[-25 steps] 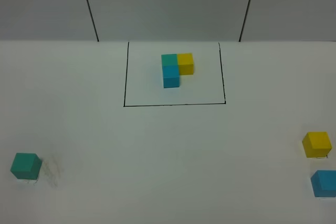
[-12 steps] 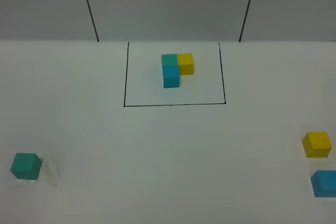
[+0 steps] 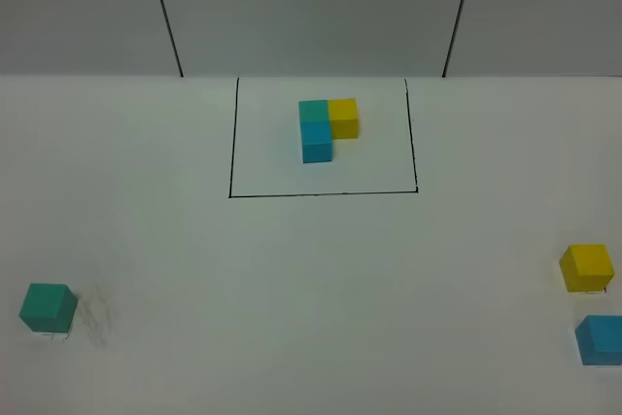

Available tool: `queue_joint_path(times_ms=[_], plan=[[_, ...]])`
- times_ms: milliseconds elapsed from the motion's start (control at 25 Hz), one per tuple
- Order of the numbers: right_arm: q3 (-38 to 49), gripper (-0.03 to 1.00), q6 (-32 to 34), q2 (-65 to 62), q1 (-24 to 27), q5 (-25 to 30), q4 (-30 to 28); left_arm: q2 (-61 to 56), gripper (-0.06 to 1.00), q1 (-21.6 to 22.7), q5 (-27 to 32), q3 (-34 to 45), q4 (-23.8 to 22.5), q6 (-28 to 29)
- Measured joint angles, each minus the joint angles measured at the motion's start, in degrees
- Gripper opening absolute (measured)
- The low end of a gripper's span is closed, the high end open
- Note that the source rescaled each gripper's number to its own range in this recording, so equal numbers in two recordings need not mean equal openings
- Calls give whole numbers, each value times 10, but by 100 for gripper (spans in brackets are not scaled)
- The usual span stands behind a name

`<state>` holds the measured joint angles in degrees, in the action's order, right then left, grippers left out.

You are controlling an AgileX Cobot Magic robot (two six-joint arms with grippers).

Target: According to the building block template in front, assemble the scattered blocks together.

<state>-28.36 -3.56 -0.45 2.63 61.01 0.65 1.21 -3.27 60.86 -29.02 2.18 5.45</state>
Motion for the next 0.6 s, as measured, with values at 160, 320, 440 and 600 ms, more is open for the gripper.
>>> queue_joint_path(times_ms=[160, 320, 440, 600], plan=[[0, 68, 0, 0, 0, 0, 0, 101, 19, 0, -29, -13, -81, 46], [0, 68, 0, 0, 0, 0, 0, 256, 9, 0, -102, -33, -112, 55], [0, 68, 0, 0, 0, 0, 0, 379, 9, 0, -147, -62, -112, 56], [0, 68, 0, 0, 0, 0, 0, 527, 25, 0, -173, -114, -102, 56]])
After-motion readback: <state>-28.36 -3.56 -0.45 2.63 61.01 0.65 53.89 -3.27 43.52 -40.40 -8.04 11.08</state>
